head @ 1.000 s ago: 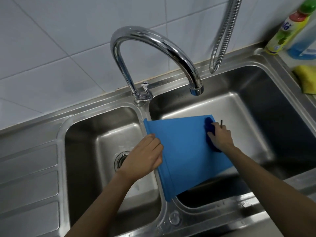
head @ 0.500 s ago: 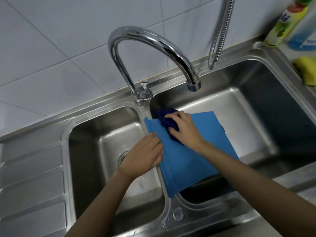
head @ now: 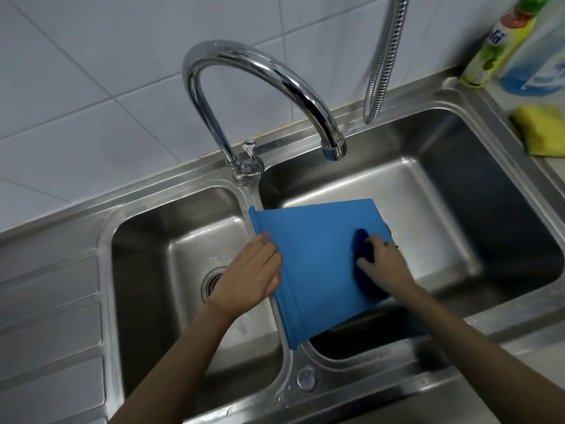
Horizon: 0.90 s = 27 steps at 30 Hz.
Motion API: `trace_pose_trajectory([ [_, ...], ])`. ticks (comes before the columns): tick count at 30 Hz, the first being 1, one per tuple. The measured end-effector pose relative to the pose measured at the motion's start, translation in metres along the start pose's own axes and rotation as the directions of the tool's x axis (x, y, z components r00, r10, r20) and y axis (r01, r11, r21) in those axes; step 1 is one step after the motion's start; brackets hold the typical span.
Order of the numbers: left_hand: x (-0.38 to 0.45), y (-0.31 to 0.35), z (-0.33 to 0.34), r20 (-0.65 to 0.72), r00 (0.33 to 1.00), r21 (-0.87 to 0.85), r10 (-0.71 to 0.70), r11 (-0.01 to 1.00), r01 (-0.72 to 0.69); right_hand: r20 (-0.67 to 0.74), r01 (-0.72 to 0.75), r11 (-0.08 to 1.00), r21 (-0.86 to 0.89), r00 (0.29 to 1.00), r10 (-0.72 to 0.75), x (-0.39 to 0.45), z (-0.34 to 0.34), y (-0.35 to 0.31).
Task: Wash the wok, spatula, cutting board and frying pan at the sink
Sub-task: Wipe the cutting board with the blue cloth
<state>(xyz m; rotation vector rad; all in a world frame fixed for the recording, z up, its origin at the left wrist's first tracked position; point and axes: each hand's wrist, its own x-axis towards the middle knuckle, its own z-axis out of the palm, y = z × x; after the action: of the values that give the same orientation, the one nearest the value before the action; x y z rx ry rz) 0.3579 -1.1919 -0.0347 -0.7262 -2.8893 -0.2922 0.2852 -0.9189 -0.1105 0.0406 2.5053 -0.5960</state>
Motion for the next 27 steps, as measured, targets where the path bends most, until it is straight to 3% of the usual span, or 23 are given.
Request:
trace_pose_trajectory([
  [3, 0.001, -0.001, -0.002, 0.016, 1.000, 0.005, 0.012, 1.000, -0.012, 0.030, 0.302, 0.953, 0.036, 0.952, -0.303, -0.048, 0.007, -0.039],
  [6, 0.002, 0.001, -0.003, 0.017, 1.000, -0.016, 0.018, 1.000, -0.018, 0.025, 0.543, 0.838, 0.048, 0.838, -0.545, -0.080, 0.016, -0.055],
  [8, 0.002, 0.001, -0.002, 0.015, 1.000, -0.019, 0.023, 1.000, -0.022, -0.004, 0.649, 0.760, 0.031, 0.761, -0.649, -0.085, 0.020, -0.047],
  [10, 0.001, 0.000, -0.002, 0.018, 0.999, -0.019, 0.030, 0.999, -0.029, 0.003, 0.673, 0.739, 0.048, 0.739, -0.673, -0.079, 0.020, -0.035],
  [14, 0.005, 0.000, 0.002, 0.024, 0.999, -0.006, 0.030, 1.000, -0.030, -0.047, 0.576, 0.814, 0.070, 0.817, -0.574, -0.057, 0.021, -0.012],
  [18, 0.007, -0.002, 0.000, 0.055, 0.998, -0.002, 0.037, 0.999, -0.037, -0.206, 0.356, 0.934, 0.042, 0.917, -0.340, -0.016, 0.023, 0.002],
  [21, 0.008, -0.002, -0.002, 0.061, 0.997, 0.031, 0.038, 0.999, -0.040, -0.186, 0.127, 0.991, 0.032, 0.975, -0.119, 0.025, 0.016, 0.017],
  [24, 0.008, 0.002, -0.005, 0.121, 0.993, 0.059, 0.011, 0.998, -0.019, -0.134, -0.021, 0.995, 0.096, 0.990, 0.033, 0.046, 0.001, 0.035],
  [27, 0.016, 0.008, -0.010, 0.163, 0.986, 0.074, -0.047, 0.997, 0.036, -0.118, 0.005, 0.997, 0.071, 0.993, 0.003, 0.041, -0.007, 0.036],
])
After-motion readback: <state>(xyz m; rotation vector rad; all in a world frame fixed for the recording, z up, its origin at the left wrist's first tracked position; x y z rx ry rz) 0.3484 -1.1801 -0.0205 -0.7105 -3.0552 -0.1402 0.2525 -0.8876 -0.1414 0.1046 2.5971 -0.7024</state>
